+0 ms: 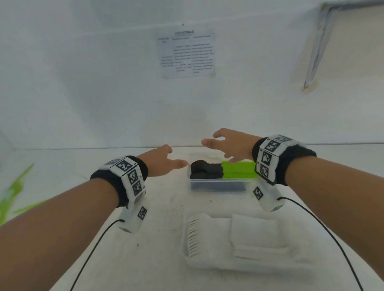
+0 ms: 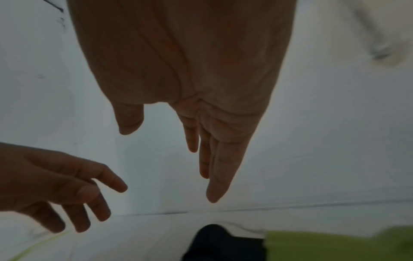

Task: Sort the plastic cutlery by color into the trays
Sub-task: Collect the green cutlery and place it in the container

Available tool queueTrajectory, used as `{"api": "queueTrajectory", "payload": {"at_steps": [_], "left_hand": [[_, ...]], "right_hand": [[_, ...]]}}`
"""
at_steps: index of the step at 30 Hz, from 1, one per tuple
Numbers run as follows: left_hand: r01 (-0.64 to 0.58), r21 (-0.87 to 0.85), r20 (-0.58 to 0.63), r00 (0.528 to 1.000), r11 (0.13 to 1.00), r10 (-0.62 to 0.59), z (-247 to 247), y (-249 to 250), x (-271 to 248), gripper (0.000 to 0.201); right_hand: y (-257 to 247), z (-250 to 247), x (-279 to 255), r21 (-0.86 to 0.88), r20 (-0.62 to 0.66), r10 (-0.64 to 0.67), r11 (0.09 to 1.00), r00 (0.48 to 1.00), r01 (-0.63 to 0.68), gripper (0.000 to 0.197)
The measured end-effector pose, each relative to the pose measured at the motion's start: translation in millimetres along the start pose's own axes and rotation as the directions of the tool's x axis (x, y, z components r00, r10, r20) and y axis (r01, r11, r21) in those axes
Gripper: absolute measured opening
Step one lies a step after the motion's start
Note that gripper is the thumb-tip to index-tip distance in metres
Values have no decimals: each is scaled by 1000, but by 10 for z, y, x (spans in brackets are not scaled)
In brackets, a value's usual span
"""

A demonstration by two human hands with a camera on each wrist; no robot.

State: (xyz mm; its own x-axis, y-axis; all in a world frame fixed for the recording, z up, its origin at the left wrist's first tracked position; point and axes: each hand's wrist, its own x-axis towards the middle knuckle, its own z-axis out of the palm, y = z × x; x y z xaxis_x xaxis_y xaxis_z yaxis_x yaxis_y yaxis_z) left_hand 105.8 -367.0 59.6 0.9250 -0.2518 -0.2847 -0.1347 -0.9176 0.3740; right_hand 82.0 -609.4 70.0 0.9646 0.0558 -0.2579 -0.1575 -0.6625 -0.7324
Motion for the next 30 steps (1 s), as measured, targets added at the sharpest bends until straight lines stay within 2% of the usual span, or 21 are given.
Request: {"api": "queueTrajectory", "payload": {"at_steps": [3, 6, 7, 11, 20, 26, 27, 30], "left_hand": [[84, -39, -69, 994, 996, -87, -150, -406, -336, 82], [164, -61, -117, 979, 985, -170, -275, -901, -649, 73], [183, -59, -128, 973, 981, -190, -311, -1075, -751, 68], [246, -46, -173, 953, 968, -251, -397, -1783, -1150, 49], [350, -68, -141, 924, 934, -357, -431, -3525, -1966, 43], [354, -132, -151, 916, 926, -372, -486, -4559, -2279, 30], [347, -134, -155, 918, 928, -365, -477, -4678, -2304, 29], [328, -150, -164, 922, 933, -351, -437, -4967, -2338, 25]], "right_hand": [[-328, 393, 72, -50, 73, -68, 996, 995, 72, 86], [-696, 836, 104, -118, 142, -133, 982, 981, 150, 100], [-816, 997, 106, -123, 160, -149, 978, 976, 170, 99], [-1256, 1691, 98, -167, 237, -202, 955, 950, 244, 77], [-2171, 3371, 140, -298, 340, -227, 894, 913, 334, 69], [-2613, 4225, 213, -383, 347, -265, 836, 900, 393, 35], [-2641, 4315, 247, -420, 337, -265, 817, 904, 396, 34], [-2707, 4487, 362, -567, 323, -214, 736, 922, 369, 52]]}}
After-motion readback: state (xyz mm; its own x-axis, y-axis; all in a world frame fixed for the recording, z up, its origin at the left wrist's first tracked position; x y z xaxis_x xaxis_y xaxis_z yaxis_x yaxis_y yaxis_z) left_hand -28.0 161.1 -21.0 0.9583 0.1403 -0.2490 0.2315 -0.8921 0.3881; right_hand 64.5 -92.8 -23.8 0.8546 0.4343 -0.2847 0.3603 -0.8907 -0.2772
